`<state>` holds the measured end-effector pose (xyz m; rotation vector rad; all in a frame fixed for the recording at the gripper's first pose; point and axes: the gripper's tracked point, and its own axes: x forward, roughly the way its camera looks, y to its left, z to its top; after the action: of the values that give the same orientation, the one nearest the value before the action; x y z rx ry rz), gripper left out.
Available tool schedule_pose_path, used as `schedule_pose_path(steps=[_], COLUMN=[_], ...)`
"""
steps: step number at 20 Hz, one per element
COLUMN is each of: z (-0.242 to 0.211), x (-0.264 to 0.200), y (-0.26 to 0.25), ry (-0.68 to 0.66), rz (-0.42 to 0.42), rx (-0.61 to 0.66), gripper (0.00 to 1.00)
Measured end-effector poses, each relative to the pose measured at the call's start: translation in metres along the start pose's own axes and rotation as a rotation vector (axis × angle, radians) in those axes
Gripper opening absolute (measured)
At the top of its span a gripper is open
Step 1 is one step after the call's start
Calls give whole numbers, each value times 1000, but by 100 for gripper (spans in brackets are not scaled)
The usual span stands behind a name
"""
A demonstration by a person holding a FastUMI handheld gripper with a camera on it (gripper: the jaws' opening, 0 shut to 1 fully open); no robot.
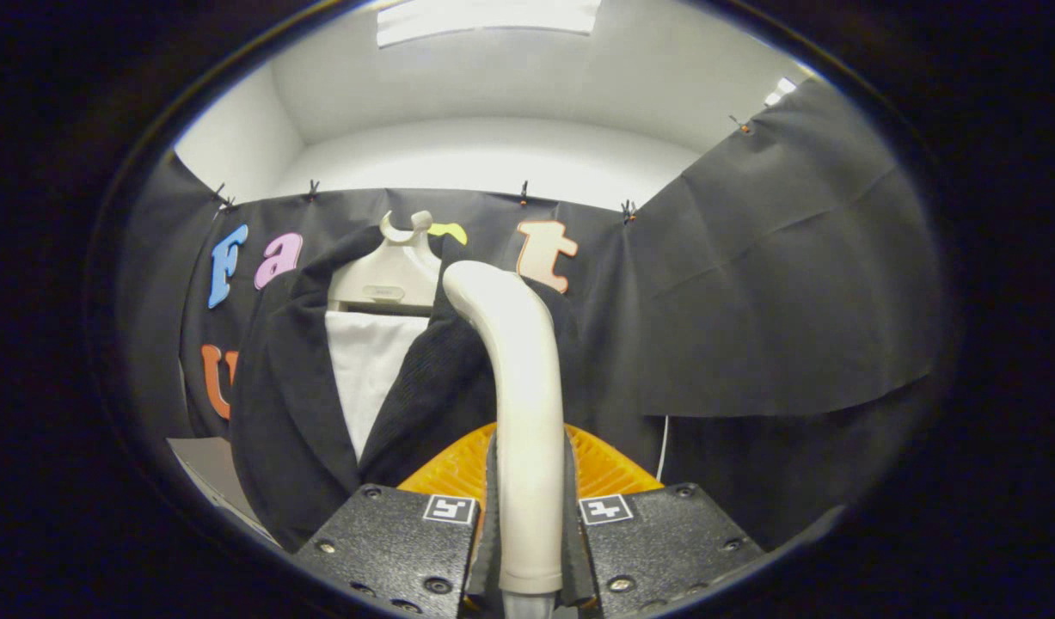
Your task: Iron the clothes twice with a garment steamer, once on the left side and once on the right side.
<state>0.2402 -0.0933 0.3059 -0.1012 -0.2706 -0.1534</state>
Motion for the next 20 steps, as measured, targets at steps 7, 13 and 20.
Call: schedule_pose_path(steps=[7,13,20], z=[-37,-74,-113], x=[-23,-42,-70], y=[0,-9,-10], ry=[53,114,170], rz=[34,17,10], rx=[-25,-38,-70], gripper=[31,31,31])
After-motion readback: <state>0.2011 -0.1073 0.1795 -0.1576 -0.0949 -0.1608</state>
